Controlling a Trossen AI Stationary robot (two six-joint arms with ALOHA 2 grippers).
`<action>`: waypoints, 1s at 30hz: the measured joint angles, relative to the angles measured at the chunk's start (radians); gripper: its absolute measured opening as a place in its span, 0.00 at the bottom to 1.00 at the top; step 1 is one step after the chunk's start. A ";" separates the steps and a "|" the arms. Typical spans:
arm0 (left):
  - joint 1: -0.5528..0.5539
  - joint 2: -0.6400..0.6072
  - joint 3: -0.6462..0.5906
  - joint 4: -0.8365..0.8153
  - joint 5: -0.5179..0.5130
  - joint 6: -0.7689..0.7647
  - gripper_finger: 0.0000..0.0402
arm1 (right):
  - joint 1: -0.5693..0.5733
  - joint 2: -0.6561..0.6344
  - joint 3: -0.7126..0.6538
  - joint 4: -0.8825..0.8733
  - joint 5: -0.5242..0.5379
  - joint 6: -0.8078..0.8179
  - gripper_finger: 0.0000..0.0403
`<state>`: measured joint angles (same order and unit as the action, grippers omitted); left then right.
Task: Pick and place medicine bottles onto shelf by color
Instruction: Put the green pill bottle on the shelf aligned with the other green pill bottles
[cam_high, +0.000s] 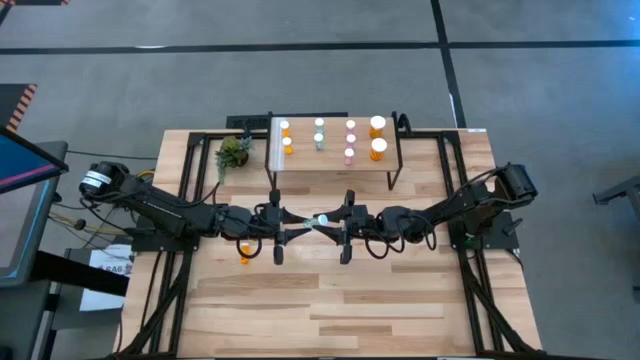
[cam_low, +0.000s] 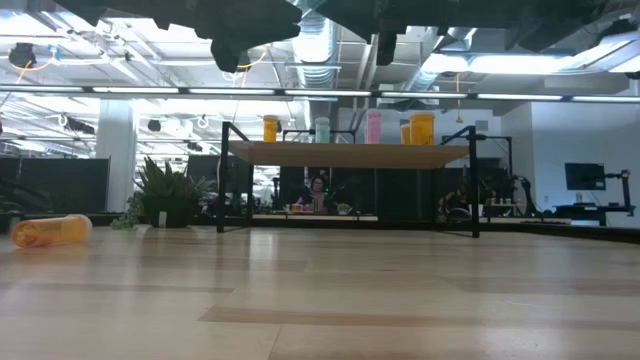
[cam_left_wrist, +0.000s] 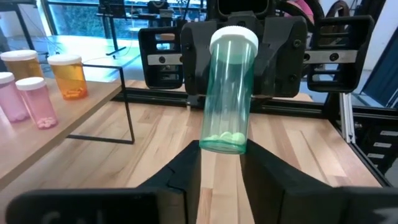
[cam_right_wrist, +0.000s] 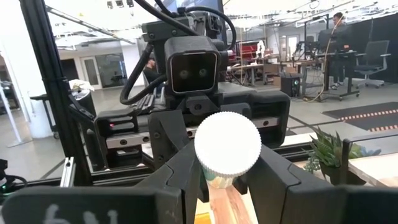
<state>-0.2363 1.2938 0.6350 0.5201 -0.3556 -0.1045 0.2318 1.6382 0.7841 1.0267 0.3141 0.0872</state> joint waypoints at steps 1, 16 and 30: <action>0.000 0.000 0.000 0.000 0.000 0.000 0.21 | 0.000 0.000 0.000 0.000 0.000 0.000 0.33; 0.000 0.000 -0.001 0.021 0.011 0.015 0.16 | 0.003 -0.002 0.000 0.011 -0.001 0.003 0.35; 0.000 0.000 -0.001 0.020 -0.026 0.032 0.38 | 0.003 -0.001 0.000 -0.028 -0.002 0.018 0.34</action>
<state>-0.2359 1.2942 0.6338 0.5400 -0.3820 -0.0727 0.2350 1.6371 0.7841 0.9987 0.3117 0.1047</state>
